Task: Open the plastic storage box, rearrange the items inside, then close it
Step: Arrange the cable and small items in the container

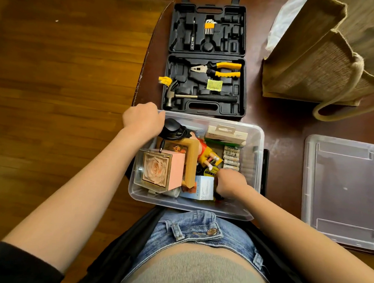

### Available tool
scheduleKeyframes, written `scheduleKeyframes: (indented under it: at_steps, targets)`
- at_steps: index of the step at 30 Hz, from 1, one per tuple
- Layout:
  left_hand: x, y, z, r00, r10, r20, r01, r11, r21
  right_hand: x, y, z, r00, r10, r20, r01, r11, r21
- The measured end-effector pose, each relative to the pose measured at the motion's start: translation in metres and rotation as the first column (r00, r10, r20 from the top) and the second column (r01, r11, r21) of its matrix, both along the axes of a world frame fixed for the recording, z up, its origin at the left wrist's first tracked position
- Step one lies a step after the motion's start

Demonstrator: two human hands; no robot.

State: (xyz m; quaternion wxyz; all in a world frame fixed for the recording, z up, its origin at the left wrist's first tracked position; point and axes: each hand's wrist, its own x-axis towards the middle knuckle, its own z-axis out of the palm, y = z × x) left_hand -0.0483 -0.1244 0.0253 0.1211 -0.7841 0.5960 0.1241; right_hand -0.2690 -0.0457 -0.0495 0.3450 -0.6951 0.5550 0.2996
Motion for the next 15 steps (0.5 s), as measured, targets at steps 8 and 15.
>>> scheduleKeyframes:
  at_steps: [8,15]
  targets:
    - [-0.047,0.007,0.027,0.753,-0.431,-0.498,0.334,0.902,-0.274,-0.012,-0.014,0.015,1.000,-0.022,0.011,0.021,0.998,0.062]
    - [-0.103,0.034,-0.003,0.607,-0.612,-0.506,0.782,0.572,0.246,-0.014,-0.021,0.032,1.000,0.007,-0.004,-0.007,0.992,0.124]
